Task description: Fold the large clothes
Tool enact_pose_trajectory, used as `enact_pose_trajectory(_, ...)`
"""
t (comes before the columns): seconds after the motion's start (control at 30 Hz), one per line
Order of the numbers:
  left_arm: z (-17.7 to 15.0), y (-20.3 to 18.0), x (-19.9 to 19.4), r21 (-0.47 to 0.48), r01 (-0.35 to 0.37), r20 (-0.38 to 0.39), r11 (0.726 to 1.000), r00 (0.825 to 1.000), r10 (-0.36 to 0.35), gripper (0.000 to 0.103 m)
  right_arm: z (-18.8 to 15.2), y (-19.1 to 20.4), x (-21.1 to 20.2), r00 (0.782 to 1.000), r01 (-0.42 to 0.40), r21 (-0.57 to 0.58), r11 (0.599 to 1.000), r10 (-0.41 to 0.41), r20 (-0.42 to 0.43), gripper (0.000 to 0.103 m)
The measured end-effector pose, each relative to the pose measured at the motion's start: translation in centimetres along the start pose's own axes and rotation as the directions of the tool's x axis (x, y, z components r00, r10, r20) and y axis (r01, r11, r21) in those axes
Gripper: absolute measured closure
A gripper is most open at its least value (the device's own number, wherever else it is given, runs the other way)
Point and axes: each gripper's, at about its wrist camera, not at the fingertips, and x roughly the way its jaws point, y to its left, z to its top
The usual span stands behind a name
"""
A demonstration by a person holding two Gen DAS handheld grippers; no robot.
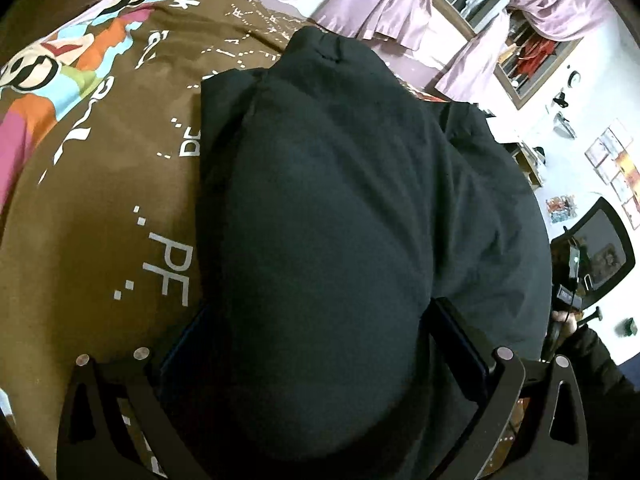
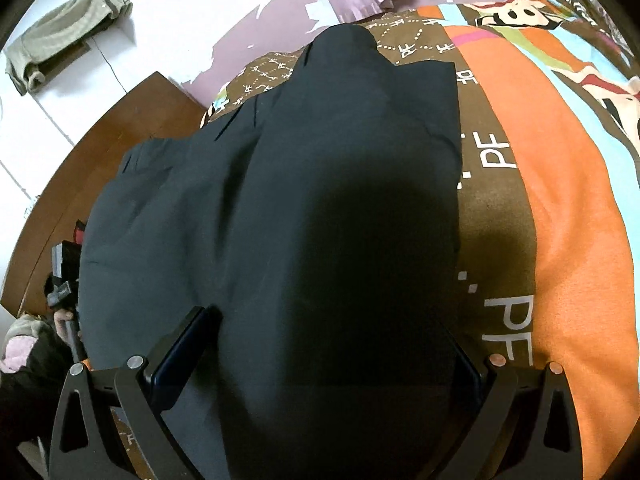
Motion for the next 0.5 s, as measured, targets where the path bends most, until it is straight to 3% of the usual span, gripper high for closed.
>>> enact_pose_trajectory(0.5,-1.2,-0.7,-0.8,-0.043,-0.006,0.039,0.999,0.999,0.008,0.001,-0.9,0.6,-0.5,0.997,0.078,0.113,0.991,-0.078,-0.004,0.000)
